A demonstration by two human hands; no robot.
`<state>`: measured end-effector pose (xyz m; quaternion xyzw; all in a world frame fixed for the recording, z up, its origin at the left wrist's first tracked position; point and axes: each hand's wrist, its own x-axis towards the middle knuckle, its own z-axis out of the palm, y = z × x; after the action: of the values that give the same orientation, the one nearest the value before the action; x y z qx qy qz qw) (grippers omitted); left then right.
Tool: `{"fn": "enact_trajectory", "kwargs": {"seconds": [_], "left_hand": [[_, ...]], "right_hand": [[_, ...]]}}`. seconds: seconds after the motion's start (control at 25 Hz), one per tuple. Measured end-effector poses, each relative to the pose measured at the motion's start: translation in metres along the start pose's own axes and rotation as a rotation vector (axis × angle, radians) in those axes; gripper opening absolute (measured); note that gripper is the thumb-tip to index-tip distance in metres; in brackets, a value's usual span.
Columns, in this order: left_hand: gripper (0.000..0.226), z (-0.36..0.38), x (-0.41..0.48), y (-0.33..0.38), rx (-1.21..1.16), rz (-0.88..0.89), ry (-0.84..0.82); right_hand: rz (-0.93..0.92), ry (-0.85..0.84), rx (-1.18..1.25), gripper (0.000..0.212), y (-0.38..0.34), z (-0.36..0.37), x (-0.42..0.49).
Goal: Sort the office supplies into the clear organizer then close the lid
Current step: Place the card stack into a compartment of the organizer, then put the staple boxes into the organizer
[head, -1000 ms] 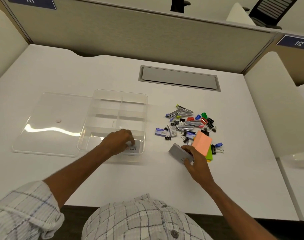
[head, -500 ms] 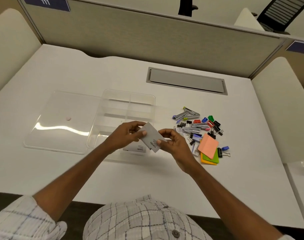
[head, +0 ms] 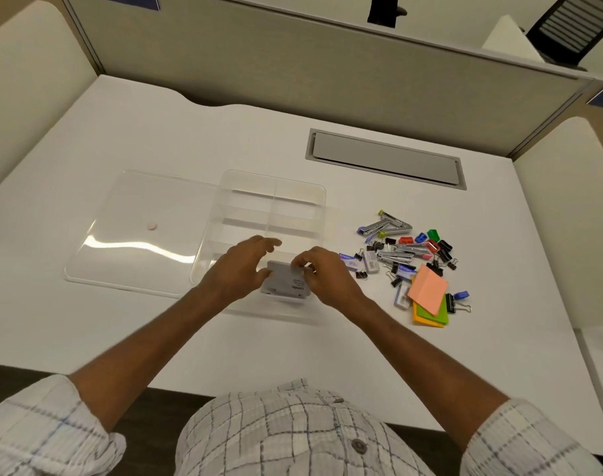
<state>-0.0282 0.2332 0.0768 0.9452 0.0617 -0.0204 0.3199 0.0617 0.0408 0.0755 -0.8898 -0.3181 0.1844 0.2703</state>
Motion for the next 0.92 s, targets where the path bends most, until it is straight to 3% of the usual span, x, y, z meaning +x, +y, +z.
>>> {"fn": "enact_trajectory", "kwargs": {"seconds": [0.2, 0.4, 0.6, 0.76, 0.92], "left_hand": [[0.032, 0.009, 0.001, 0.005, 0.155, 0.058, -0.173], [0.031, 0.025, 0.006, 0.017, 0.26, 0.15, -0.23], [0.047, 0.031, 0.007, 0.015, 0.368, 0.122, -0.382], [0.046, 0.034, 0.003, 0.013, 0.328, 0.107, -0.391], [0.044, 0.033, 0.005, 0.025, 0.238, 0.185, -0.275]], "right_hand": [[-0.066, -0.005, -0.224, 0.031, 0.004, 0.014, -0.004], [-0.064, 0.071, -0.266, 0.031, 0.012, 0.015, -0.018], [0.035, 0.277, -0.177, 0.025, 0.038, 0.011, -0.054], [0.197, 0.348, -0.147, 0.026, 0.075, 0.004, -0.077], [0.279, 0.359, -0.171, 0.038, 0.101, -0.003, -0.079]]}}
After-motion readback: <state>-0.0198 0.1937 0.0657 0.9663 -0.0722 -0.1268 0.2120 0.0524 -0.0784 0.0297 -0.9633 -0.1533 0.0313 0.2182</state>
